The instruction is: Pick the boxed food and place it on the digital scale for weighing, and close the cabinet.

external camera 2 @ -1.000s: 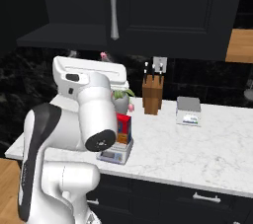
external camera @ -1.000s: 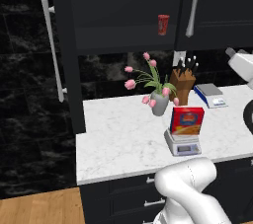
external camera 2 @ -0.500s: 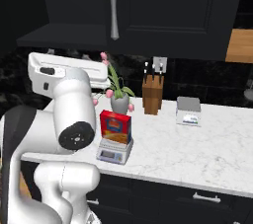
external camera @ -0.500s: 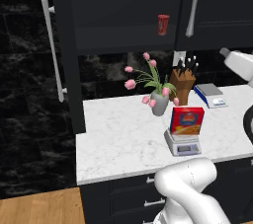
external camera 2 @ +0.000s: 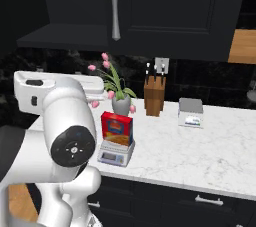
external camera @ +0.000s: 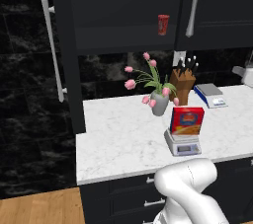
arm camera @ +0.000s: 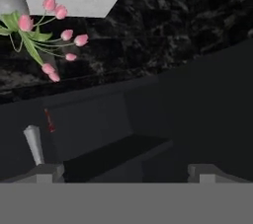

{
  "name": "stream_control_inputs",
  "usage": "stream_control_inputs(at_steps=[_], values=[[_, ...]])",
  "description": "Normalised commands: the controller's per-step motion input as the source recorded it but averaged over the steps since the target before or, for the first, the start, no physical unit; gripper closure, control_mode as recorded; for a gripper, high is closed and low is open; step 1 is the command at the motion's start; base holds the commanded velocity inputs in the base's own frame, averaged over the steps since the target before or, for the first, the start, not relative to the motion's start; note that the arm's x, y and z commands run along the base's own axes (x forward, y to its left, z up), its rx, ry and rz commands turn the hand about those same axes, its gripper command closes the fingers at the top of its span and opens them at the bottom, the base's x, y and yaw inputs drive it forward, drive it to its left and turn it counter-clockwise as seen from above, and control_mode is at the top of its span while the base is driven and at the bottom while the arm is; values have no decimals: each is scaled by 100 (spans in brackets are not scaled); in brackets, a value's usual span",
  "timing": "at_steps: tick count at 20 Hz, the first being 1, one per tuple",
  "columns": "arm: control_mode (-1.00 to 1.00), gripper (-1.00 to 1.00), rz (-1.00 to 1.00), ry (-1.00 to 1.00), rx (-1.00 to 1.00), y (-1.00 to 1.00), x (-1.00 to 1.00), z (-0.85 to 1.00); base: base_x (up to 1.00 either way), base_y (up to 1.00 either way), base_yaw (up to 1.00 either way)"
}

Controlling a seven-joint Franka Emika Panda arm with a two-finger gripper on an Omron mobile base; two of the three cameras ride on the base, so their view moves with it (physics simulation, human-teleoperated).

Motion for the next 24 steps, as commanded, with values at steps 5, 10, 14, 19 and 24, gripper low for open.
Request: stream_control_inputs(at_steps=[5,10,14,19,24], values=[[-100,-100,0,-15,0,34,-28,-31,0,0,0],[-100,-100,0,-16,0,74,-29,-19,0,0,0],[-100,-100,-1,-16,0,100,-16,-74,0,0,0],[-100,-100,-9,-28,0,100,-2,-69,0,0,0],[-100,-100,-15,-21,12,100,-1,-98,0,0,0]])
